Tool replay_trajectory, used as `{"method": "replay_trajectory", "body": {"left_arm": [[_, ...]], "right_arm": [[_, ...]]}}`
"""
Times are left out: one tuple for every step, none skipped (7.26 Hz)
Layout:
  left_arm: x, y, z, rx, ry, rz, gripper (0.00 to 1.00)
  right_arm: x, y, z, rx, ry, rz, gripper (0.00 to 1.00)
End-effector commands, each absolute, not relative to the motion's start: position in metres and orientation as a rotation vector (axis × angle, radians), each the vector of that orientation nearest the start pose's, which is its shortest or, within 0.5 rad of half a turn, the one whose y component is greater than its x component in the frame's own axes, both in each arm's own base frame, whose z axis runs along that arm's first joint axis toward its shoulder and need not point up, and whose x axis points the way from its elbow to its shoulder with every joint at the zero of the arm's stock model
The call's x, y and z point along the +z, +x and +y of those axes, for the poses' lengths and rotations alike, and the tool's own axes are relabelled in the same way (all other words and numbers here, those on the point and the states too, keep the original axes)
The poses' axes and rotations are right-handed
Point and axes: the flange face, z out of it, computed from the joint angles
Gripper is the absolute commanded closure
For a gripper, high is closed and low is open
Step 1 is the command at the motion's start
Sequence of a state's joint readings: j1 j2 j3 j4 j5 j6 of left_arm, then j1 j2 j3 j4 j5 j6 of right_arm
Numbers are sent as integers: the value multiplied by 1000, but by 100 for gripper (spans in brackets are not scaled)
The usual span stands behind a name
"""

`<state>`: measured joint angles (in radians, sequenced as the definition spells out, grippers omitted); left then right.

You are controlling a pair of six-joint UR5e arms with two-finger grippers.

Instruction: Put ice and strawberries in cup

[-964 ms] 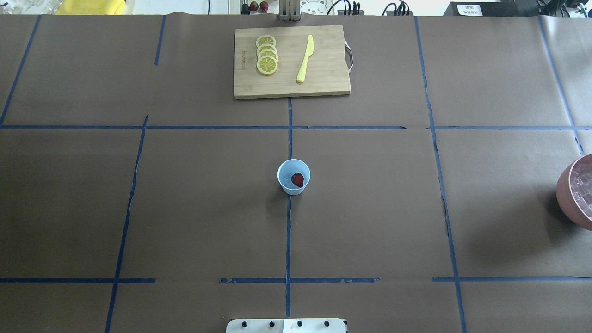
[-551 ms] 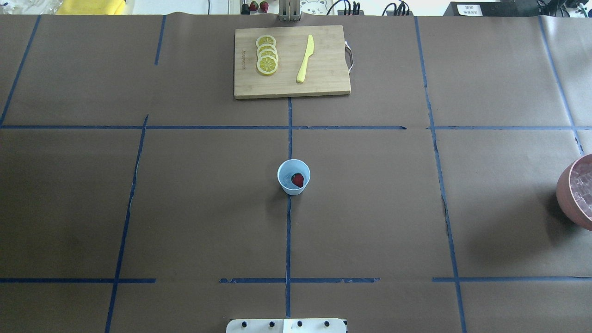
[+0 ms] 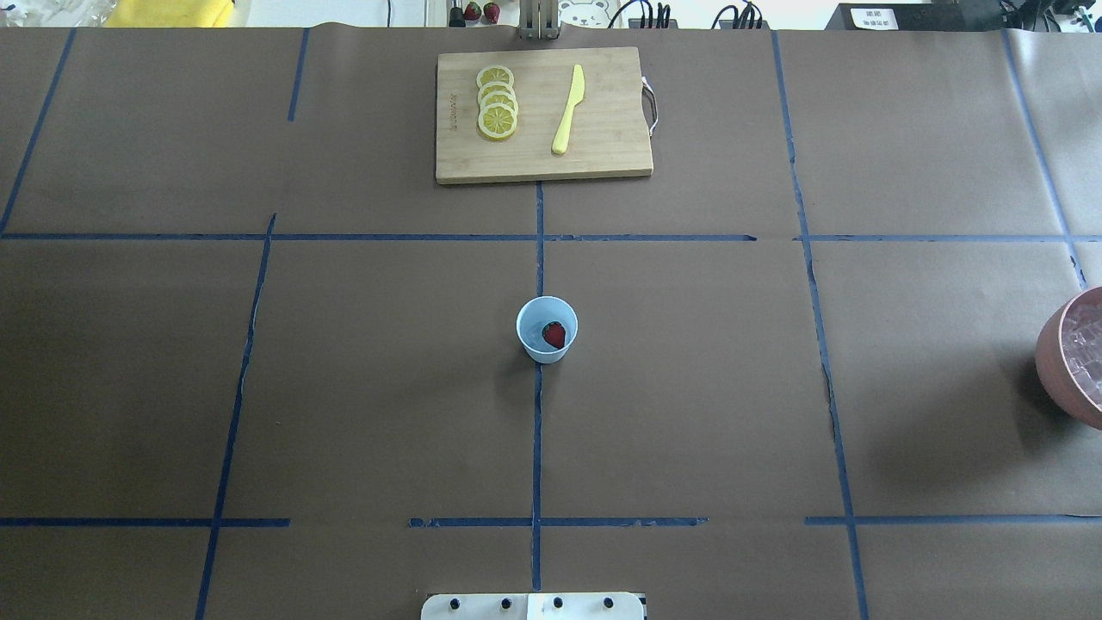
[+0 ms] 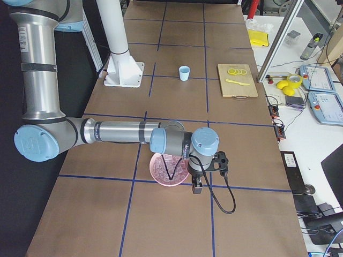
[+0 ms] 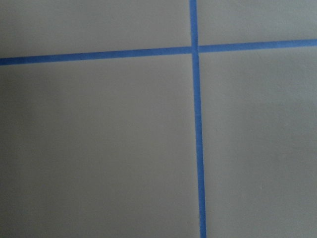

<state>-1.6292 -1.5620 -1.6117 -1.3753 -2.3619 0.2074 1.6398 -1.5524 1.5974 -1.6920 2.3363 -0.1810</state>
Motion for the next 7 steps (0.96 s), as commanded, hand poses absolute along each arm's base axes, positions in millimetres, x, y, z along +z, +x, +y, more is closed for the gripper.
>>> {"method": "replay_trajectory", "body": {"left_arm": [[660, -101, -469, 59, -35, 803, 0], [660, -101, -469, 59, -35, 803, 0], [660, -101, -469, 60, -34, 803, 0], [659, -101, -470, 59, -33, 803, 0], [658, -101, -470, 61, -31, 803, 0], [658, -101, -470, 61, -30, 803, 0], [657, -101, -471, 61, -29, 803, 0]], "right_arm": [[651, 98, -488, -76, 20, -769, 0], [652, 98, -487, -75, 17, -768, 0], [652, 98, -487, -75, 17, -767, 0], [652, 98, -487, -74, 16, -769, 0], [655, 98, -486, -72, 12, -770, 0], [657, 98, -486, -71, 9, -770, 0], [657, 98, -486, -71, 7, -770, 0]]}}
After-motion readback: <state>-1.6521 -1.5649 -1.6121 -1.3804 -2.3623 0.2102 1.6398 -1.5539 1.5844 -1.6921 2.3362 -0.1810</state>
